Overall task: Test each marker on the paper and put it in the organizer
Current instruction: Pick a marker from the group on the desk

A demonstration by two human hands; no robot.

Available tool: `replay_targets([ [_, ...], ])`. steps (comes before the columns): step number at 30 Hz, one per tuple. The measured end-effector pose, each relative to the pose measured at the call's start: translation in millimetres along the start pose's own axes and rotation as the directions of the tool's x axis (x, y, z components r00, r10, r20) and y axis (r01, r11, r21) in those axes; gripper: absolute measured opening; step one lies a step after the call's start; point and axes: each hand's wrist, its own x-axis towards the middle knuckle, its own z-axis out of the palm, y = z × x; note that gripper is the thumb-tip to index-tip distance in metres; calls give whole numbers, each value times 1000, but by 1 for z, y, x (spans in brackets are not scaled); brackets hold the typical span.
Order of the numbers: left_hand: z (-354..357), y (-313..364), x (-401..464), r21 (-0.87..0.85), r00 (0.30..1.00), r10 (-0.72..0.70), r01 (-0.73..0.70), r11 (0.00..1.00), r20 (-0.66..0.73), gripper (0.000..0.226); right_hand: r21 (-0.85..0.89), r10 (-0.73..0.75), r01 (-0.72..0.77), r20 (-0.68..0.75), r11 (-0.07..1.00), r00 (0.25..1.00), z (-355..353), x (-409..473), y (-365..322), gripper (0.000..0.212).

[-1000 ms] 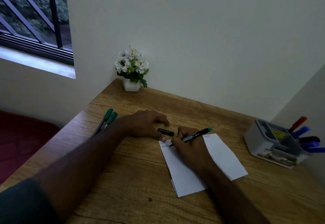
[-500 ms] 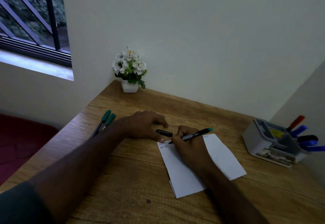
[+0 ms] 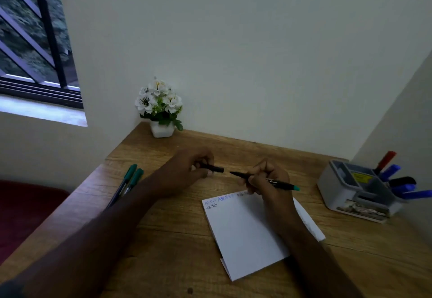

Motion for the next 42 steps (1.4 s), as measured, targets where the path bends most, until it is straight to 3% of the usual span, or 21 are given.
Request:
replay_targets([
  [5, 3, 7, 1, -197, 999, 48, -46, 979, 4, 10, 57, -45, 48, -44, 997, 998, -3, 1, 3, 10],
  [13, 4, 10, 0, -264, 997, 71, -60, 963, 34, 11, 130, -57, 62, -42, 990, 998, 0, 3, 6, 17],
  [20, 4, 12, -1, -315, 997, 48, -25, 949, 65, 14, 199, -23, 19, 18, 980, 1000, -2, 2, 6, 11],
  [26, 10, 23, -2, -386, 989, 72, -18, 922, 125, 11, 145, -32, 20, 82, 989, 996, 2, -1, 2, 17],
  [29, 11, 25, -3, -413, 994, 29, 18, 911, 108, 10, 113, -26, 20, 48, 993, 999, 3, 1, 2, 24],
  [38, 10, 30, -6, -479, 997, 5, 32, 877, 77, 10, 239, 5, -37, 133, 970, 991, 5, 5, 11, 33],
  [42, 11, 33, -5, -496, 999, -8, 24, 868, 35, 9, 300, 4, -48, 147, 953, 989, 6, 10, 8, 23],
])
